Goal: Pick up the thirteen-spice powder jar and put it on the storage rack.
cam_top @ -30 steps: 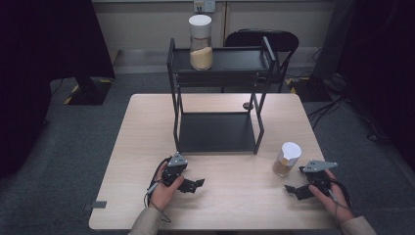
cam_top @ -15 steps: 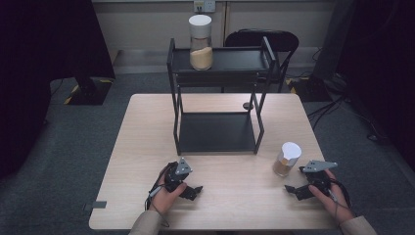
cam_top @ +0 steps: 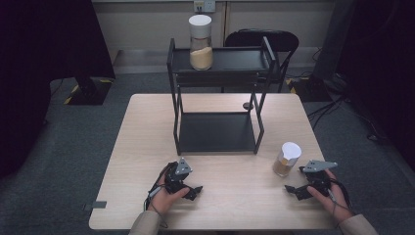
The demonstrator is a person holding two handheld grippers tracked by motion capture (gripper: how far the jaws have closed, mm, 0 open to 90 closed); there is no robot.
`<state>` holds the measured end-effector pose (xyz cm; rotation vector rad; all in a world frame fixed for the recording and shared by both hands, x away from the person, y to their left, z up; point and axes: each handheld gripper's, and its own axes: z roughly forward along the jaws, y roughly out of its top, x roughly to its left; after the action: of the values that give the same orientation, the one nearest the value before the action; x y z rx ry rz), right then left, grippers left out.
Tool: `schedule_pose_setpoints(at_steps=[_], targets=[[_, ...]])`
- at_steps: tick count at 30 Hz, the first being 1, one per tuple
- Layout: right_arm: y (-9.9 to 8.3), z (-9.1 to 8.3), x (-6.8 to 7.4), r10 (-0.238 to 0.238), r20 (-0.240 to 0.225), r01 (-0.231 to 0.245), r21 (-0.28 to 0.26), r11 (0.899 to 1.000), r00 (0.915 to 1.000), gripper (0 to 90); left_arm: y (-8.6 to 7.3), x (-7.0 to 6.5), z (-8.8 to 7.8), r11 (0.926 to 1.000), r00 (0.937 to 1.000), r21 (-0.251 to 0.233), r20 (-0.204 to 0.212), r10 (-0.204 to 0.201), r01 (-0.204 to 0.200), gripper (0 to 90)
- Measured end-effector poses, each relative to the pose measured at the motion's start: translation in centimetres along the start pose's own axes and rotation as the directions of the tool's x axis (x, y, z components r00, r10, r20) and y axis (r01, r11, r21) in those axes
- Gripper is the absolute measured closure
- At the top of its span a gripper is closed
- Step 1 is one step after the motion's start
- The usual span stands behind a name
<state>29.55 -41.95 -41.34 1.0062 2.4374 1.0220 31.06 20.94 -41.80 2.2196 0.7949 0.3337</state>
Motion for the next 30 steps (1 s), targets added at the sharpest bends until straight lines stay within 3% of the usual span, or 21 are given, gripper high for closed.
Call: schedule_pose_setpoints(at_steps=[7,11,16,23,30], targets=[[0.2,0.1,0.0,0.021,0.013,-0.021,0.003,1.0,0.9997,0.0,0.0,0.0,0.0,1.0,1.0,0.0,0.0,0.0,0.0,0.0],[0.6,0.0,0.2,0.01,0.038,-0.01,0.009,1.0,0.9992,1.4,0.0,0.0,0.0,1.0,1.0,0.0,0.0,0.0,0.0,0.0],[0.9,0.0,-0.2,0.031,0.029,-0.031,-0.012,0.999,0.9991,1.4,0.0,0.0,0.0,1.0,1.0,0.0,0.0,0.0,0.0,0.0],[1.7,0.2,-0.1,0.017,0.034,-0.017,-0.019,1.0,0.9993,2.3,0.0,0.0,0.0,1.0,1.0,0.0,0.0,0.0,0.0,0.0],[1.7,0.1,-0.5,0.051,0.025,-0.049,-0.09,0.995,0.9984,5.0,0.0,0.0,0.0,1.0,1.0,0.0,0.0,0.0,0.0,0.0]])
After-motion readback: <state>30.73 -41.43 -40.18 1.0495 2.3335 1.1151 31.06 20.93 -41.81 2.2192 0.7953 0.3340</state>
